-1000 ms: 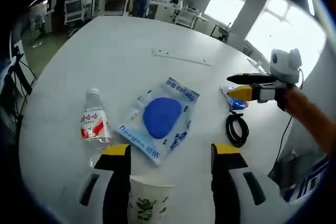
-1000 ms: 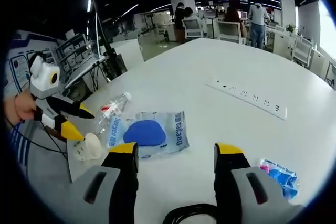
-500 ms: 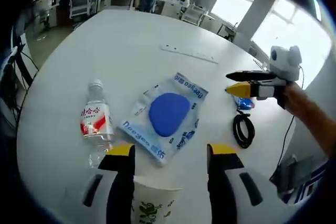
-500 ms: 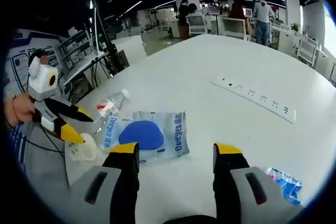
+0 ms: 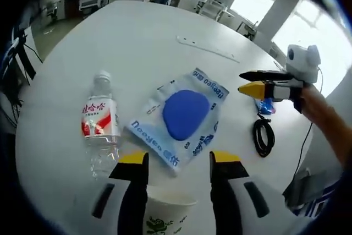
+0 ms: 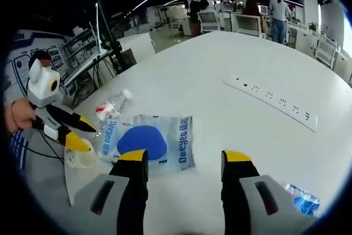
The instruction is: Arrange the tabletop items into an orderly group along one side of the table until the central work area is clear of visible clutter.
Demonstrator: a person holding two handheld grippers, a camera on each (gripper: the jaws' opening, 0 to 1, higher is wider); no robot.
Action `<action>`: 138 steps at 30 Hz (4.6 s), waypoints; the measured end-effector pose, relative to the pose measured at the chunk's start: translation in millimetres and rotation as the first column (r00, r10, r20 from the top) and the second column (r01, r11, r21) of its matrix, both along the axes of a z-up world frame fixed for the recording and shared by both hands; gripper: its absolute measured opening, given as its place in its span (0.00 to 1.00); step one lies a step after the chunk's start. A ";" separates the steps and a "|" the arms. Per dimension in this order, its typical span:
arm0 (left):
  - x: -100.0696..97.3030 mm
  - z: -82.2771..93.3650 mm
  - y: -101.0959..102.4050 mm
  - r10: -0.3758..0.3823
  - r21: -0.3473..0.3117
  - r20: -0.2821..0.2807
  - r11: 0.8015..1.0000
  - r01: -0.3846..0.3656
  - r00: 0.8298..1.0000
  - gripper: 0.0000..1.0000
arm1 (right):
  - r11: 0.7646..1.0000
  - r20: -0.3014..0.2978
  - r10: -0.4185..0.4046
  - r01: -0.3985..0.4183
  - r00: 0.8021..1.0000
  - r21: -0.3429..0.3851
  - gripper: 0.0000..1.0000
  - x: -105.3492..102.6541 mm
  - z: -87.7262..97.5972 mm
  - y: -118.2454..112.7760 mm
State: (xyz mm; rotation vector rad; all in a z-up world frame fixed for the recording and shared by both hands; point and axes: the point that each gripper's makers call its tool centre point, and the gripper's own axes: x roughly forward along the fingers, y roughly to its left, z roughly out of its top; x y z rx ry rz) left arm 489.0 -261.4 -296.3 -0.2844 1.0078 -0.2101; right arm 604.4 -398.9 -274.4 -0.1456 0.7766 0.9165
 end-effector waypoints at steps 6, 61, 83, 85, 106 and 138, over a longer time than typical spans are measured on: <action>0.4 -9.2 1.3 0.017 0.007 -0.039 1.000 -0.017 0.999 0.40 | 1.000 -0.012 0.014 -0.014 1.000 -0.003 0.49 4.2 -8.8 3.8; 1.4 -43.5 1.0 0.001 0.062 -0.178 0.998 0.010 0.984 0.07 | 0.998 -0.128 0.062 -0.062 0.990 0.006 0.06 9.5 -52.8 16.2; 5.0 -37.2 -4.0 -0.050 0.049 -0.144 0.997 0.057 0.988 0.00 | 0.998 -0.113 0.065 -0.065 0.991 0.008 0.00 3.9 -44.0 12.7; 5.8 -36.4 -5.0 -0.051 0.046 -0.140 0.997 0.058 0.989 0.00 | 0.998 -0.110 0.061 -0.060 0.992 0.011 0.00 4.1 -41.9 11.5; 22.0 -13.1 -13.4 -0.097 0.025 -0.078 0.995 0.099 0.992 0.00 | 0.999 -0.043 -0.004 0.006 0.999 0.044 0.00 8.7 -3.7 -5.3; 63.2 39.1 -32.7 -0.180 0.002 0.067 0.984 0.180 0.981 0.00 | 0.978 0.029 -0.189 0.185 0.982 0.101 0.00 7.7 44.4 -53.1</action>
